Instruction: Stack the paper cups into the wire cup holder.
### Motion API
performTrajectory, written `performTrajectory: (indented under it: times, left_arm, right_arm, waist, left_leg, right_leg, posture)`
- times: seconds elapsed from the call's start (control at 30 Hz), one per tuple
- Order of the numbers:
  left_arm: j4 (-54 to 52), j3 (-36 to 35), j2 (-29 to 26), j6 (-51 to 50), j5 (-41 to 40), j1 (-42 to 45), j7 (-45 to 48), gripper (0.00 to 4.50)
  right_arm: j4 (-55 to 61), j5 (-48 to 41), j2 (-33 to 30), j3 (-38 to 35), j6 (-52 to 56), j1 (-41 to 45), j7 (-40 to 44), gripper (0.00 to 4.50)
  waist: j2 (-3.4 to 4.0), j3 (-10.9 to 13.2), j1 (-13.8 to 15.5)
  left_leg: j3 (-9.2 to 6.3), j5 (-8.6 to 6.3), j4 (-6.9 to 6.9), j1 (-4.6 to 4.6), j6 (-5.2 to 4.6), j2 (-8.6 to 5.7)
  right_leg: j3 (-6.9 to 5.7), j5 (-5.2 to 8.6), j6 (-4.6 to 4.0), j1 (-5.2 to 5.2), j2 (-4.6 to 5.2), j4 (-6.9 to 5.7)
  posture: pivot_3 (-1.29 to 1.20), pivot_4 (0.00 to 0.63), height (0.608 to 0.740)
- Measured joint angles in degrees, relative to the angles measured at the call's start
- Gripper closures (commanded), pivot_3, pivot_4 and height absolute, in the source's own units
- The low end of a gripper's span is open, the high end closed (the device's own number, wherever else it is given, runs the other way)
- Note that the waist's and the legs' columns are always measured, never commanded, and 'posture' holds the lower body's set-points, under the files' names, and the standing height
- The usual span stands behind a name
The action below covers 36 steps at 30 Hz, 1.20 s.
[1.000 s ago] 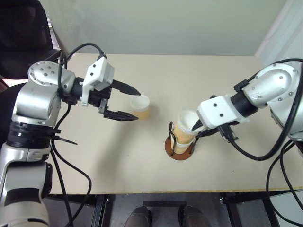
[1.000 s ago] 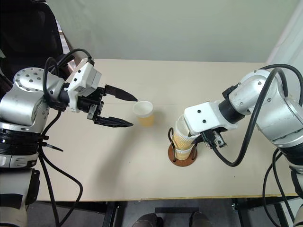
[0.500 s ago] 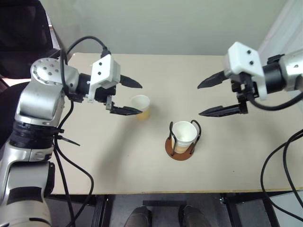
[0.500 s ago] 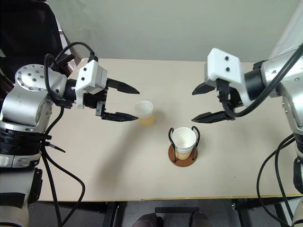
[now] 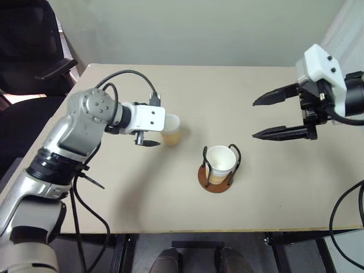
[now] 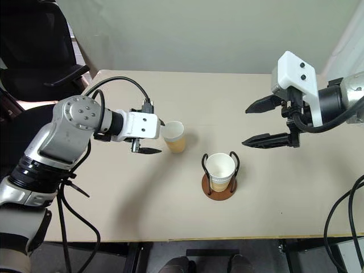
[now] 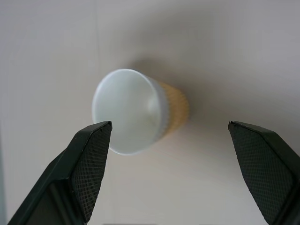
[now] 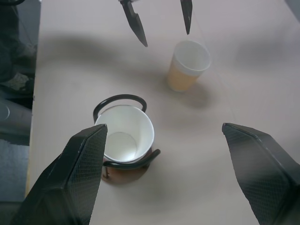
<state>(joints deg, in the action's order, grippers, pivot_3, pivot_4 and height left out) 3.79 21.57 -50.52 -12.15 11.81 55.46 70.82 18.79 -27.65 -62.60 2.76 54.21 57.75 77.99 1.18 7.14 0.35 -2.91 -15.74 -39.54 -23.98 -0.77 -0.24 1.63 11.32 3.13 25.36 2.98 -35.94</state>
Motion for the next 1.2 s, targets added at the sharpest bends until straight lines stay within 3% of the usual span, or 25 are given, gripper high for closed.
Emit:
performTrajectory:
  times: [0.47,0.97,1.03,1.2]
  left_arm:
    - [7.0,2.0,6.0,2.3,6.4,2.0,-1.7,0.23]
    - [23.8,4.6,13.4,9.7,10.1,4.9,-3.9,0.23]
    - [25.5,4.6,14.2,11.4,10.1,5.4,-4.1,0.79]
    - [27.7,4.6,14.3,16.4,9.8,6.5,-2.8,2.68]
  right_arm:
    - [-0.2,-4.7,-2.3,-0.7,-0.1,-1.3,-1.0,0.45]
    - [0.8,-7.8,-3.0,-1.7,1.3,-2.3,-4.4,0.45]
    - [1.2,-8.2,-3.2,-1.8,1.4,-2.6,-4.8,0.4]
    - [1.6,-8.9,-3.6,-2.2,1.4,-3.3,-5.3,0.4]
  waist:
    - [0.0,0.0,0.0]
    - [0.0,0.0,0.3]
    - [0.0,0.0,0.4]
    - [0.0,0.0,0.4]
  left_leg:
    - [0.01,0.01,0.1,0.0,0.02,0.0]
    - [0.03,0.01,0.07,-0.04,0.02,-0.01]
    - [0.02,0.01,0.07,-0.05,0.02,-0.01]
    - [0.04,0.01,0.05,-0.05,0.02,-0.01]
  right_leg:
    - [0.0,-0.01,0.02,0.05,0.01,0.0]
    - [0.0,-0.04,0.07,0.08,0.02,-0.02]
    - [-0.01,-0.04,0.07,0.09,0.01,-0.02]
    - [0.0,-0.04,0.08,0.09,0.01,-0.02]
  posture:
    - [0.0,0.15,0.74]
    - [0.0,0.15,0.74]
    - [0.0,0.15,0.74]
    - [0.0,0.15,0.74]
